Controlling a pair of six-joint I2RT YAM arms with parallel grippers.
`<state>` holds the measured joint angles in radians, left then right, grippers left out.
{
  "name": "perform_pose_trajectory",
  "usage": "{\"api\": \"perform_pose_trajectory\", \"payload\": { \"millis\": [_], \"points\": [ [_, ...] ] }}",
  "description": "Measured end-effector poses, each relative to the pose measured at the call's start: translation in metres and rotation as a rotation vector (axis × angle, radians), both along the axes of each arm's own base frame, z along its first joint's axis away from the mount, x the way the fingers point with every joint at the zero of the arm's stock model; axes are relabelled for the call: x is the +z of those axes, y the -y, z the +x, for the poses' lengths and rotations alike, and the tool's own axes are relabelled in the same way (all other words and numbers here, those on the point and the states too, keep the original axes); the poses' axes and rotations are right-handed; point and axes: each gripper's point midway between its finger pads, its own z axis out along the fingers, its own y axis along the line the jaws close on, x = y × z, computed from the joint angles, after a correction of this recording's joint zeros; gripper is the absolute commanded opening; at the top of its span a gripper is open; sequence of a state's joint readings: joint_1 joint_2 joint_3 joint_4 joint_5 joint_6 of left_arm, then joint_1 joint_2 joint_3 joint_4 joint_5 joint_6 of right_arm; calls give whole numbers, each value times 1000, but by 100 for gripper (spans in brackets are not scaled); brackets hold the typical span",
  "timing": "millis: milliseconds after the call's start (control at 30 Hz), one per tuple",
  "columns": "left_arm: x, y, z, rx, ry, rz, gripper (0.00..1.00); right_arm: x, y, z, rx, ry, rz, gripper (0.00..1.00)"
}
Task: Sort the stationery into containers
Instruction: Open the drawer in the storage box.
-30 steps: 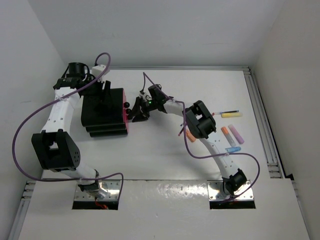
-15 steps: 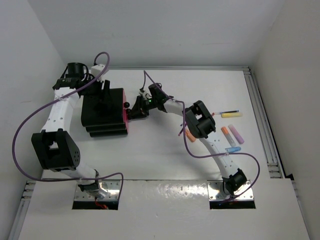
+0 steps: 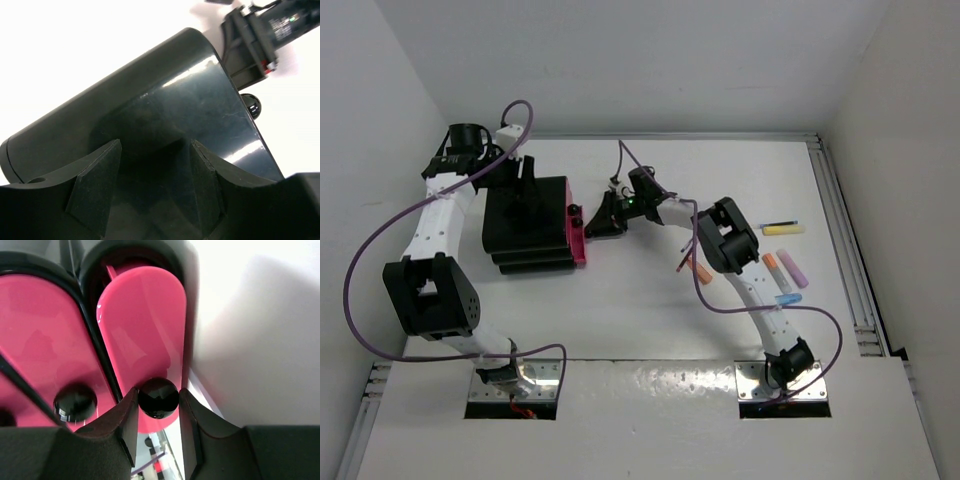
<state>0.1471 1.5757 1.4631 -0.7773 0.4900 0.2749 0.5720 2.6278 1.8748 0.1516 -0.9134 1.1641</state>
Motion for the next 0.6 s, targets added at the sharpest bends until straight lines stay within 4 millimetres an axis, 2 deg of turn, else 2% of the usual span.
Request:
{"api": "perform_pose_trajectory", "payload": {
  "millis": [500,600],
  "points": [
    [-1,-13,6,36,20,25,63,2,102,24,-122,-15,-63,0],
    [-2,-14,7,39,25,26,64,2,113,21,-128,-9,-77,8]
  ]
}}
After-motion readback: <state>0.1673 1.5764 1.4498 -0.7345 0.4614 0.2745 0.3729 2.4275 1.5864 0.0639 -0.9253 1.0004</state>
